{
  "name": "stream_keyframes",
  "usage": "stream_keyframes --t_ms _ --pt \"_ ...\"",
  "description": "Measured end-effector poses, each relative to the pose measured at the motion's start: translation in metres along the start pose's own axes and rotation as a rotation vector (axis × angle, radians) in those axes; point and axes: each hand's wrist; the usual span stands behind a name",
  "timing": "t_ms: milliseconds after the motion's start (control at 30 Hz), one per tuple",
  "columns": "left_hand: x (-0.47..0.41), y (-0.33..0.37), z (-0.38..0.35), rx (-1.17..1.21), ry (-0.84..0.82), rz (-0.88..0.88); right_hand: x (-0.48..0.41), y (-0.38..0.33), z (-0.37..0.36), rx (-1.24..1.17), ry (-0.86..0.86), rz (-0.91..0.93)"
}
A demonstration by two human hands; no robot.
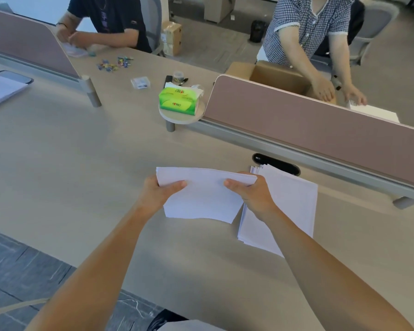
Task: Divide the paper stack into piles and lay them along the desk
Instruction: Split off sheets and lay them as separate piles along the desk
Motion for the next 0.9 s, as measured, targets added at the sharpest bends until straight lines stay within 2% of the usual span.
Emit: stream_keyframes --t_ms 133,300,400,533,733,900 --pt "0.003 -0.004 0.017 -0.057 0.007 -0.047 0.0 0.0 0.012 0.12 -0.003 0.029" --pt "0.002 0.003 0.031 -0.073 0.027 -0.106 -0.008 -0.008 0.033 0.546 -0.024 0.138" --pt "0.002 0.007 0.033 -0.105 0.052 -0.104 -0.01 -0.016 0.042 0.673 -0.061 0.211" --pt "0.004 0.009 0.033 -0.095 0.04 -0.083 -0.009 -0.016 0.043 0.697 -0.08 0.19" --pt "0.003 0.016 0.014 -0.076 -0.07 -0.051 -0.004 -0.018 0.033 0.672 -0.101 0.124" --pt "0.001 0.018 -0.003 0.047 0.054 -0.042 -0.002 -0.022 0.027 0.682 -0.107 0.073"
Point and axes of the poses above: each hand's wrist, its own x-axis away from the middle knuckle, its own z-axis out of the back of the hand, y = z × x, and after that the axes turned 3 degrees about -z, right-handed
